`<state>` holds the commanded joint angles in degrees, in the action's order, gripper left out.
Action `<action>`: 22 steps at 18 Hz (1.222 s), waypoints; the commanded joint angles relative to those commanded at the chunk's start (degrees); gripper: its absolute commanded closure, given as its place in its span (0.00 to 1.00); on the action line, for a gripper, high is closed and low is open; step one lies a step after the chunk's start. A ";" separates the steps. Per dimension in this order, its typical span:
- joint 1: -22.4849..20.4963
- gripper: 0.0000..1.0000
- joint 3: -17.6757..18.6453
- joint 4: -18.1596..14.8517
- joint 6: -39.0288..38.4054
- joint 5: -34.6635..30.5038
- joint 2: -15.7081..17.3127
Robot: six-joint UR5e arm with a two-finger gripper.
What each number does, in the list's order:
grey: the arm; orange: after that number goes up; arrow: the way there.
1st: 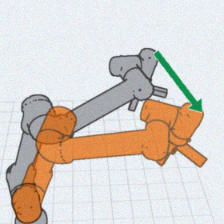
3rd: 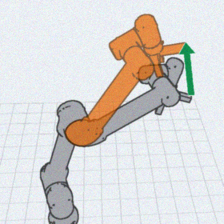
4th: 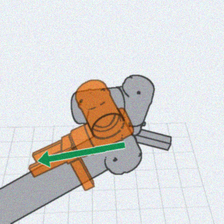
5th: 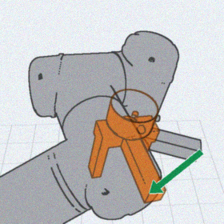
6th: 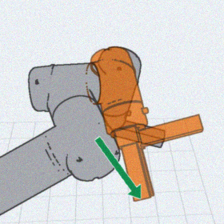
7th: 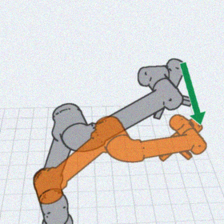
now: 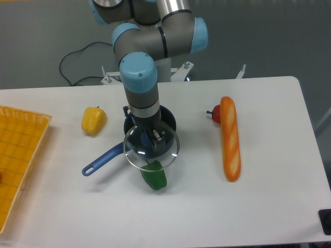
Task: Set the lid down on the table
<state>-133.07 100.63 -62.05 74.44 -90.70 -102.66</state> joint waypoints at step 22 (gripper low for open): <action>-0.35 0.37 -0.53 0.44 -0.53 -0.53 -0.35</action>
<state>-133.42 100.11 -61.61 73.92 -91.23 -103.01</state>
